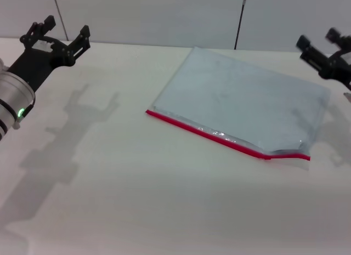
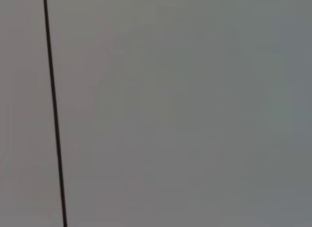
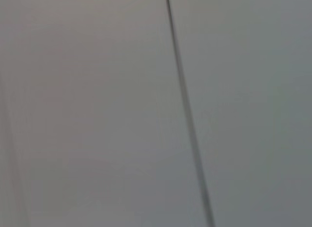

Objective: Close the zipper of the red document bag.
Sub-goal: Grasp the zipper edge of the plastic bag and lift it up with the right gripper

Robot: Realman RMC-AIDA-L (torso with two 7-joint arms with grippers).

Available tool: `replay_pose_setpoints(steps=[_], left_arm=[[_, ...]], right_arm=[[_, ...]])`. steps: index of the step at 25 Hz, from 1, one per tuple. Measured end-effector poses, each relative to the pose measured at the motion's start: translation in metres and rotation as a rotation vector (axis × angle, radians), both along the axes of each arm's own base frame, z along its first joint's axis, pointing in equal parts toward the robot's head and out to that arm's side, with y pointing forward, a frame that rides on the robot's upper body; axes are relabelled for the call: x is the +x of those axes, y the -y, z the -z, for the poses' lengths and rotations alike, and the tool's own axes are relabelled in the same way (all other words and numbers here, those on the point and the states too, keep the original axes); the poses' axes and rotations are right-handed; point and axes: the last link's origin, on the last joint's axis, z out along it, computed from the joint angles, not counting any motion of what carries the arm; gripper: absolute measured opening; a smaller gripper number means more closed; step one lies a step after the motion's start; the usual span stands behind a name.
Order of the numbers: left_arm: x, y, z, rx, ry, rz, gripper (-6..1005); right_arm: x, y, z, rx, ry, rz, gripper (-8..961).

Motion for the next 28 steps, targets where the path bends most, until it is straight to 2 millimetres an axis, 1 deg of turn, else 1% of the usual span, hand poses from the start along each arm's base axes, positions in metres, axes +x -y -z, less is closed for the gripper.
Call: replay_pose_setpoints(steps=[3, 6, 10, 14, 18, 24, 25, 28], left_arm=[[-0.001, 0.001, 0.000, -0.004, -0.001, -0.001, 857], [-0.001, 0.001, -0.001, -0.006, -0.004, 0.000, 858], [-0.003, 0.001, -0.001, -0.008, -0.009, -0.003, 858], [-0.004, 0.002, -0.001, -0.015, -0.019, 0.000, 858], [-0.003, 0.002, -0.001, -0.015, -0.024, 0.002, 858], [-0.001, 0.000, 0.000, -0.015, -0.024, 0.008, 858], [0.000, 0.000, 0.000, -0.016, -0.024, 0.010, 858], [0.000, -0.001, 0.001, -0.018, -0.028, 0.006, 858]], right_arm=[[0.000, 0.002, -0.007, -0.147, -0.010, -0.029, 823], [-0.004, 0.007, -0.008, -0.293, 0.040, -0.091, 821], [-0.010, 0.014, 0.000, -0.438, 0.155, -0.150, 817], [-0.012, 0.018, 0.003, -0.523, 0.265, -0.178, 814], [-0.014, 0.020, -0.001, -0.543, 0.401, -0.176, 810], [-0.024, 0.024, -0.017, -0.439, 0.610, -0.136, 805], [-0.024, 0.025, -0.018, -0.440, 0.635, -0.134, 805], [-0.026, 0.029, -0.012, -0.474, 0.644, -0.135, 802]])
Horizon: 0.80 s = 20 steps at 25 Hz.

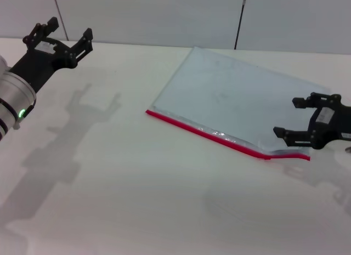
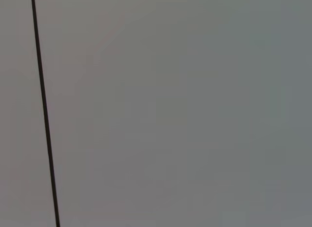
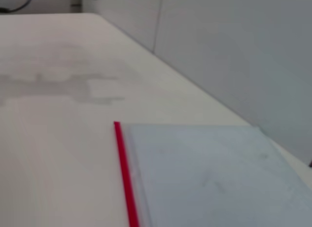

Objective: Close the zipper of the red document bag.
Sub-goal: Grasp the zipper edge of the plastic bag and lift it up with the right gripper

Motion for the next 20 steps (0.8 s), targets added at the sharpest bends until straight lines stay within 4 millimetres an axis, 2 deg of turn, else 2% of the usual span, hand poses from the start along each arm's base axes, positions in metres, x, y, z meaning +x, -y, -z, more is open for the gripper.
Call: replay_pose_setpoints(steps=[9, 15, 20], left_arm=[[-0.001, 0.001, 0.001, -0.008, -0.010, -0.004, 853], [-0.003, 0.002, 0.001, -0.009, -0.012, -0.008, 846], [-0.004, 0.002, 0.000, -0.006, -0.012, -0.010, 839]], right_arm=[[-0.001, 0.016, -0.002, -0.039, 0.150, -0.015, 794], [-0.006, 0.028, 0.005, -0.086, 0.276, -0.034, 789], [-0.008, 0.029, 0.013, -0.114, 0.388, -0.038, 785]])
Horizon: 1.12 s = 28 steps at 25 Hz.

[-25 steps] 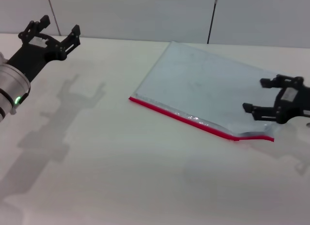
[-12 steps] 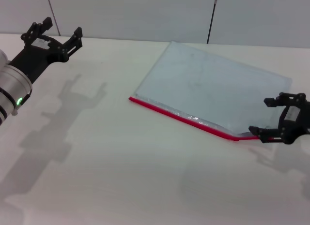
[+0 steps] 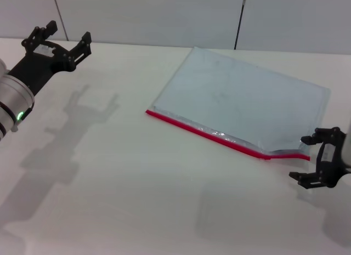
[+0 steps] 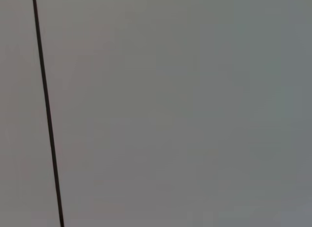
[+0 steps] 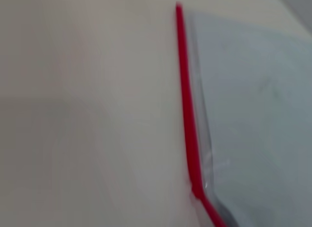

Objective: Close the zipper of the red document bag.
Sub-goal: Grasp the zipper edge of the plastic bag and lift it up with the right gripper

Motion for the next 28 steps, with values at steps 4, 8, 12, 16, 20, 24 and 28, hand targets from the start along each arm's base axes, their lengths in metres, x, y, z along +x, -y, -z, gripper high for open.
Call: replay_pose_setpoints(steps=[4, 8, 12, 16, 20, 24, 28], left_arm=[[0.001, -0.001, 0.000, 0.001, 0.000, 0.002, 834], [0.000, 0.000, -0.001, 0.003, 0.001, -0.001, 829], [0.000, -0.001, -0.001, 0.003, 0.001, -0.001, 824], [0.000, -0.001, -0.001, 0.003, 0.001, 0.001, 819], [0.001, -0.001, 0.000, 0.001, 0.000, 0.003, 814], [0.002, -0.001, 0.000, 0.000, -0.001, 0.005, 809], [0.002, -0.002, 0.000, 0.000, -0.001, 0.006, 804]], right_arm=[[-0.003, -0.005, 0.010, -0.001, 0.086, 0.001, 782], [-0.009, -0.008, 0.014, 0.006, 0.105, -0.027, 779], [-0.013, -0.008, 0.015, 0.007, 0.107, -0.044, 775], [-0.015, -0.013, 0.015, 0.020, 0.123, -0.057, 772], [-0.015, -0.016, 0.014, 0.033, 0.150, -0.052, 762], [-0.015, -0.017, 0.016, 0.028, 0.159, -0.053, 748], [-0.015, -0.019, 0.018, 0.022, 0.160, -0.042, 731]])
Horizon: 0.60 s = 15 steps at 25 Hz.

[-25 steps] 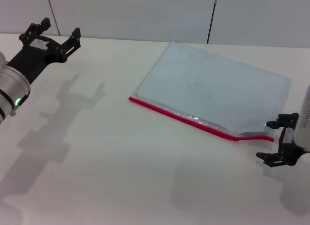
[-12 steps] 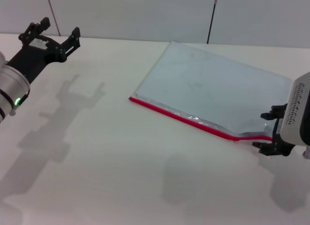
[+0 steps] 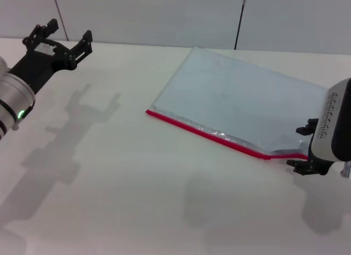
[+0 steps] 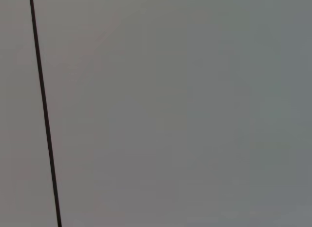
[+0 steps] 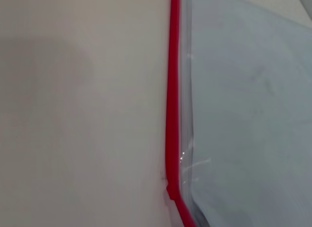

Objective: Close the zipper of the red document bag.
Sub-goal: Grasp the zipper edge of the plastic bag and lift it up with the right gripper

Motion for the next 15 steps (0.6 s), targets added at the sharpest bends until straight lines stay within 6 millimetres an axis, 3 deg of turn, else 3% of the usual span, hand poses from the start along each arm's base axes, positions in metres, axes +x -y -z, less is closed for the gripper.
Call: replay_pose_setpoints(steps=[15], left_arm=[[0.002, 0.000, -0.001, 0.005, 0.002, 0.008, 790]], right_arm=[[0.011, -0.016, 0.007, 0.014, 0.019, 0.035, 667]])
